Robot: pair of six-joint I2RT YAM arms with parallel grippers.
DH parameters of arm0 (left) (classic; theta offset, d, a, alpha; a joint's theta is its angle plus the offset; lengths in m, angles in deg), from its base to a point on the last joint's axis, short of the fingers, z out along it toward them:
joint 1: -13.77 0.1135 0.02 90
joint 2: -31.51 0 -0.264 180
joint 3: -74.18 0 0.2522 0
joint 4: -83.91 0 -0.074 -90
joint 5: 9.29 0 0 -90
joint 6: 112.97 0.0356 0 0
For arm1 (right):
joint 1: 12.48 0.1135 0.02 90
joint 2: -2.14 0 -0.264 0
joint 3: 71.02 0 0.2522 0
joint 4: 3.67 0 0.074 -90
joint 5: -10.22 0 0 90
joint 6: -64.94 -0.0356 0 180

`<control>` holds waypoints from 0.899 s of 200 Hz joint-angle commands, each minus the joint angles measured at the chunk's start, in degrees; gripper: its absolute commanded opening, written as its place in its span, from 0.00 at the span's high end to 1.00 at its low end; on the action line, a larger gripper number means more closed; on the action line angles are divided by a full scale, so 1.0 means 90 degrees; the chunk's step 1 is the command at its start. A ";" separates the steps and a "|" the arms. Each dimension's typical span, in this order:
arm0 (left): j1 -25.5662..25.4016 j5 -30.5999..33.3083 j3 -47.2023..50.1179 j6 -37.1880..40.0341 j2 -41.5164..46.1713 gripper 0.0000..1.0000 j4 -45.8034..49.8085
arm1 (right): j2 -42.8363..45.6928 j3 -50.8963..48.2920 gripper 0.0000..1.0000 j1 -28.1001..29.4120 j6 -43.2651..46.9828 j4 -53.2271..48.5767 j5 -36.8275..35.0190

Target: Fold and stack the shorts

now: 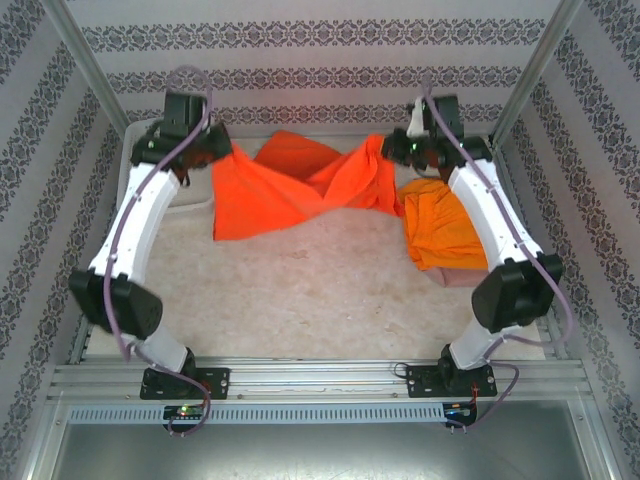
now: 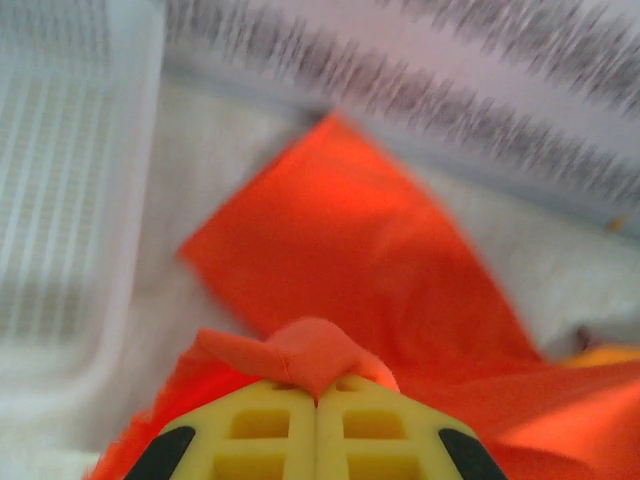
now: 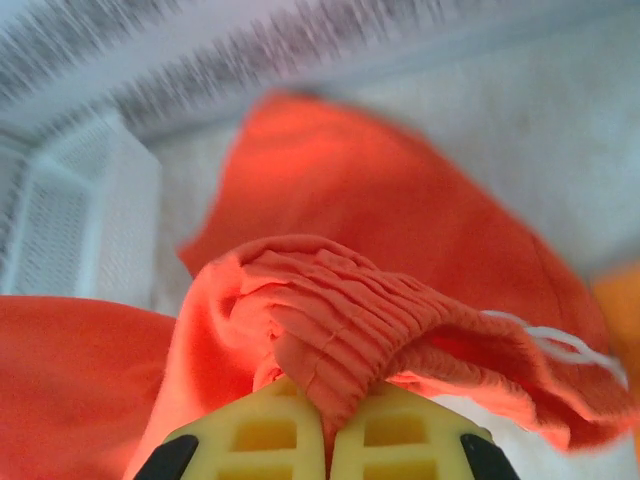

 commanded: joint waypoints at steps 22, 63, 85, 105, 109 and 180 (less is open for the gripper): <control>0.0170 0.0527 -0.4272 0.0492 -0.0920 1.00 0.1348 | 0.0513 0.1244 1.00 -0.0150 0.0233 0.0828 0.0806; 0.0111 0.0115 -0.1409 0.0505 0.1572 1.00 -0.0131 | 0.2219 -0.1183 1.00 -0.0173 0.0953 0.1781 0.0588; 0.0109 0.0086 0.2237 0.0168 0.3712 1.00 -0.2124 | 0.2763 -0.2664 1.00 -0.0174 0.1086 0.1750 0.0674; 0.0101 0.0153 0.4259 -0.0004 0.4884 1.00 -0.2425 | 0.3118 -0.3983 1.00 -0.0130 0.0870 0.1706 0.0965; 0.0100 0.0151 0.4550 -0.0032 0.5026 1.00 -0.2348 | 0.3194 -0.4240 1.00 -0.0104 0.0795 0.1717 0.1026; 0.0100 0.0427 0.6124 -0.0271 0.5842 1.00 -0.0685 | 0.4204 -0.6864 1.00 0.1454 -0.0479 0.1523 0.0182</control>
